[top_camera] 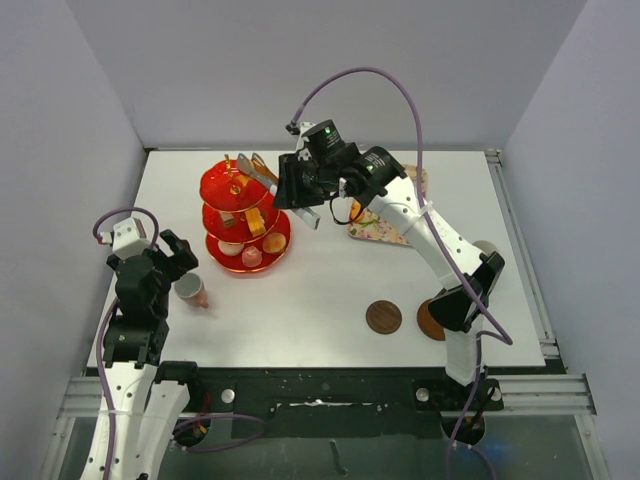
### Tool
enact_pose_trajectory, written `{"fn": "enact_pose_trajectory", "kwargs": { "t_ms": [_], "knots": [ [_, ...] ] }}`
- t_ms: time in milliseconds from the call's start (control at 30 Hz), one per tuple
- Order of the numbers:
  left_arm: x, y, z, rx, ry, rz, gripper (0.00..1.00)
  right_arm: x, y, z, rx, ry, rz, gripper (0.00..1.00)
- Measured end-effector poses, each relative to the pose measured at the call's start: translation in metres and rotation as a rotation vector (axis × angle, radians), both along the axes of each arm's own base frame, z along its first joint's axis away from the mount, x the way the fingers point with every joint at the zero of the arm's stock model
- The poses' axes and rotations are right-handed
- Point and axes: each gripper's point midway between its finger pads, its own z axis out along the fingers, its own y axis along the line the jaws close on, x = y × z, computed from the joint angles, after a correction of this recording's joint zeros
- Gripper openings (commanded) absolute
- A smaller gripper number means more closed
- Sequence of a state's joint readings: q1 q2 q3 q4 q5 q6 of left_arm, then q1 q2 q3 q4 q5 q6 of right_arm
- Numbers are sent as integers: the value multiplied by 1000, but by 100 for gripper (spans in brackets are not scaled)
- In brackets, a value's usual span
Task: Serve the afternoon tea
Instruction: Place the desert on the desert table.
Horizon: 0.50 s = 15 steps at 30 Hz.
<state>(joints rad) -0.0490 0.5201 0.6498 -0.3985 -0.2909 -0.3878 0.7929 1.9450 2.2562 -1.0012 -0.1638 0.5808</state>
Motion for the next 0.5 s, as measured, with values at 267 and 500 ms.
{"fn": "enact_pose_trajectory", "kwargs": {
  "t_ms": [267, 500],
  "knots": [
    [0, 0, 0, 0, 0, 0, 82, -2, -3, -3, -16, 5, 9, 29],
    [0, 0, 0, 0, 0, 0, 82, -3, -4, -7, -33, 10, 16, 32]
  ]
}}
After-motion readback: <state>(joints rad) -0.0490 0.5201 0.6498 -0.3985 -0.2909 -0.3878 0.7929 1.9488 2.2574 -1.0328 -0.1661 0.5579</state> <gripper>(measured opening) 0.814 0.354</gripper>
